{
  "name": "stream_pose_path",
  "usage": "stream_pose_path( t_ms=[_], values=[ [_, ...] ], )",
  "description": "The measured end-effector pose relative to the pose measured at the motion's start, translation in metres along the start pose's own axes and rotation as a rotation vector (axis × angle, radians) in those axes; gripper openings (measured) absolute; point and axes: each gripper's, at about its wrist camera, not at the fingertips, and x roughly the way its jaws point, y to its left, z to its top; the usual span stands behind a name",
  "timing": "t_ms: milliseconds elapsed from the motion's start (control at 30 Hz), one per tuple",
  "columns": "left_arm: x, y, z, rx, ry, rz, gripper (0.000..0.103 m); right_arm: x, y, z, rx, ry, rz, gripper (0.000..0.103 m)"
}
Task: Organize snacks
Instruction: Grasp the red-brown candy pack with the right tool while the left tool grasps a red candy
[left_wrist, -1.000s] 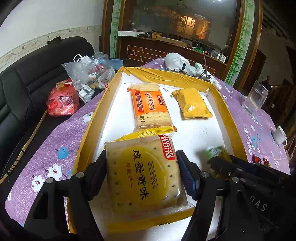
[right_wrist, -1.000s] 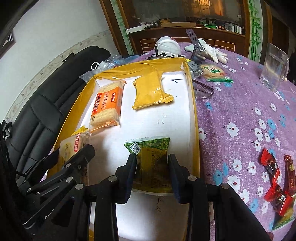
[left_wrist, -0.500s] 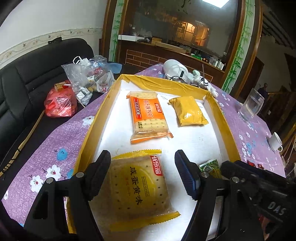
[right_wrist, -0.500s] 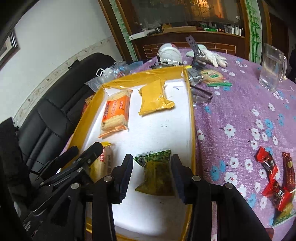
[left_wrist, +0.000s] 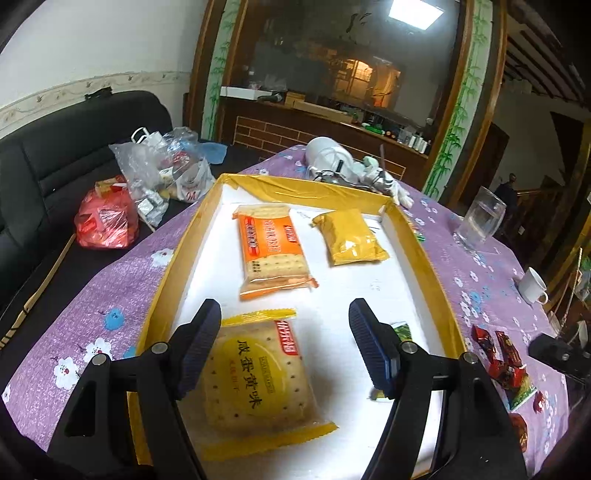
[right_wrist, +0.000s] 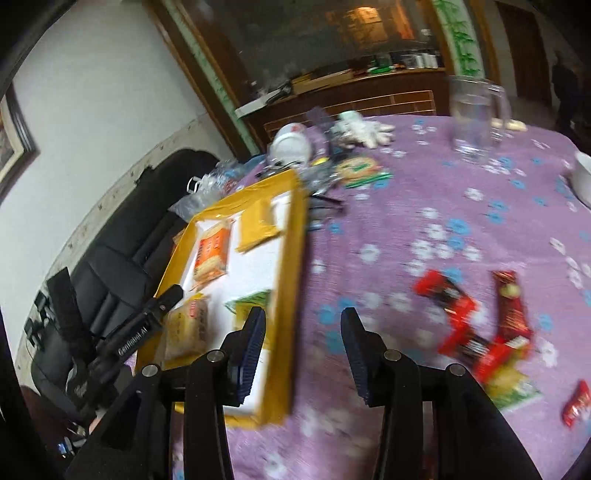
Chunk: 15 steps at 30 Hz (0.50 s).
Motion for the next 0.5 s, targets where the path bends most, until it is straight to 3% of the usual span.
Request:
stream_pose_path(
  t_ms=[300, 500],
  values=[
    [-0.005, -0.016, -0.001, 0.058, 0.005, -0.079, 0.072, -0.05, -0.084, -0.048, 0.073, 0.006, -0.046, 0.046],
    [-0.023, -0.043, -0.003, 0.126, 0.019, -0.163, 0.072, -0.048, -0.101, -0.068, 0.089, 0.068, -0.056, 0.046]
  ],
)
